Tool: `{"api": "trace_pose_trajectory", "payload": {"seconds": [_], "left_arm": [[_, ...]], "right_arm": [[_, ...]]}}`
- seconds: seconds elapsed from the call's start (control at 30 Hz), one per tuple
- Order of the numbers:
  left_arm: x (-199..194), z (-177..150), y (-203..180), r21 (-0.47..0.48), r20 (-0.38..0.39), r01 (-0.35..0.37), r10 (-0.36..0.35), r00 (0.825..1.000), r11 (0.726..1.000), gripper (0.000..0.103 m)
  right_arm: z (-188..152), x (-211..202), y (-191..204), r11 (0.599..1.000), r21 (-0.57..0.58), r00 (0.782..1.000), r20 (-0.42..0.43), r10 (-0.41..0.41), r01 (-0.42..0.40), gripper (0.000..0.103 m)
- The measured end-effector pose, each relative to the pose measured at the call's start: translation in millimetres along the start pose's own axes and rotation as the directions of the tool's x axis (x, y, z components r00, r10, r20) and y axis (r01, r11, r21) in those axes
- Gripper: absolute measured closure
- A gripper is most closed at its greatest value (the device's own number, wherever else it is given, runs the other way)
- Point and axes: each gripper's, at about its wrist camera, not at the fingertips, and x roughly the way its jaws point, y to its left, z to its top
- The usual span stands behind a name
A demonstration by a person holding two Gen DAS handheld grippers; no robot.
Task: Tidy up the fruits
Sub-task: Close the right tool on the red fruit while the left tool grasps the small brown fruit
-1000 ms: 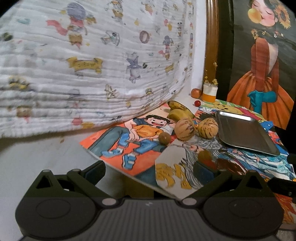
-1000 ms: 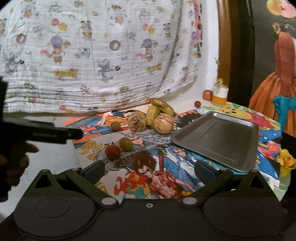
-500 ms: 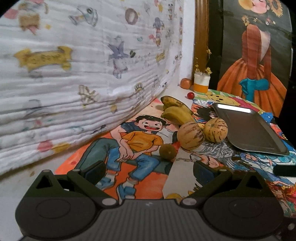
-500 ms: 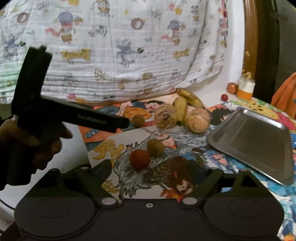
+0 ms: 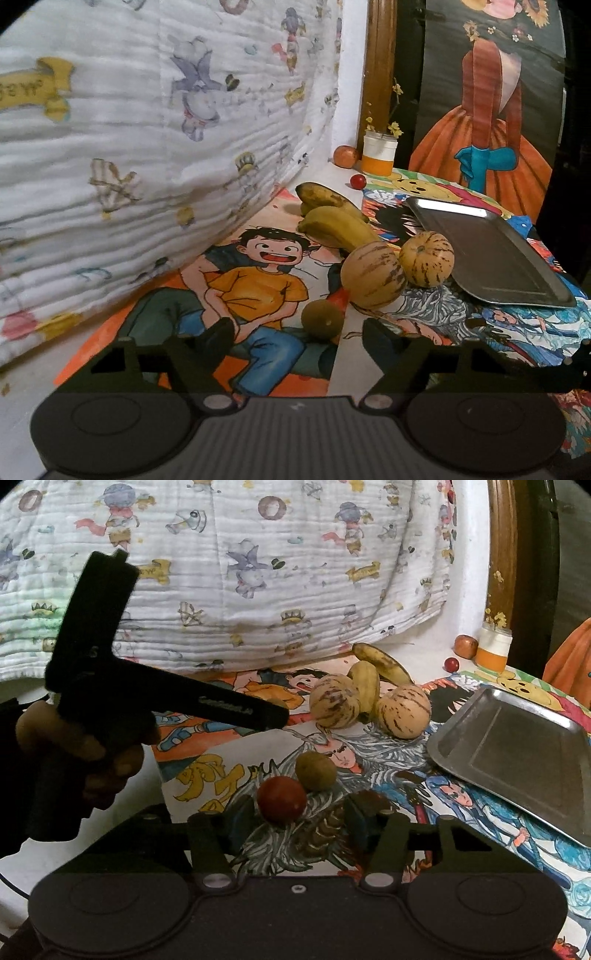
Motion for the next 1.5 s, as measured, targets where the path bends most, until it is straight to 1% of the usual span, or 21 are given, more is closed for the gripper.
{"api": "trace_pose_trajectory", "payload": {"seconds": [0.03,0.13,0.2,0.33,0.43,0.47,0.5,0.57,0.77,0.93,1.17,1.27,1.37,1.5], "left_arm": [[2,1,0,0.0,-0.001,0.005,-0.005,1.0,1.0,0.028],[7,2,-1,-0.001,-0.01,0.017,-0.017,1.0,1.0,0.037],[10,3,-1,-0.006,-0.018,0.025,-0.025,1.0,1.0,0.045],[13,4,-3,-0.004,-0.018,0.035,-0.035,0.999,0.999,0.051],[16,4,-5,0.002,-0.027,0.05,-0.05,0.998,0.999,0.056],[17,4,-6,0.004,-0.029,0.052,-0.052,0.998,0.999,0.062],[17,3,-7,0.008,-0.027,0.052,-0.051,0.998,0.999,0.066],[16,3,-8,0.011,-0.027,0.05,-0.05,0.998,0.999,0.072],[13,2,-7,-0.004,-0.029,0.054,-0.054,0.998,0.999,0.073],[2,-2,-13,-0.018,-0.023,0.045,-0.046,0.999,0.999,0.073],[-18,-14,-15,-0.111,-0.004,0.017,-0.018,1.0,0.994,0.073],[-27,-19,-18,-0.152,0.001,-0.002,0.002,1.0,0.988,0.073],[-42,-24,-23,-0.186,0.003,-0.045,0.046,0.999,0.981,0.073],[-63,-26,-26,-0.247,0.02,-0.081,0.089,0.996,0.966,0.073]], "right_arm": [[0,1,0,1.0,0.001,1.0,0.0,0.002,-0.002,0.05],[1,2,1,1.0,0.002,1.0,0.002,0.009,-0.009,0.053],[1,2,2,1.0,-0.002,1.0,0.003,0.011,-0.011,0.058],[1,2,2,1.0,-0.008,1.0,0.005,0.018,-0.018,0.064],[1,3,3,1.0,-0.012,1.0,0.008,0.027,-0.027,0.071],[1,3,3,0.999,-0.016,1.0,0.01,0.03,-0.03,0.071],[1,3,3,0.999,-0.018,0.999,0.011,0.03,-0.03,0.071],[0,3,2,0.999,-0.017,0.999,0.013,0.034,-0.034,0.071],[0,2,0,0.999,0.003,0.999,0.02,0.051,-0.051,0.072],[-4,-4,-3,0.998,0.019,0.998,0.033,0.061,-0.062,0.072],[-9,-17,-13,0.995,0.06,0.995,0.063,0.08,-0.084,0.072],[-12,-20,-21,0.992,0.082,0.994,0.069,0.088,-0.093,0.072],[-15,-25,-29,0.989,0.098,0.993,0.068,0.101,-0.107,0.072],[-15,-32,-35,0.988,0.098,0.991,0.073,0.114,-0.121,0.072]]}}
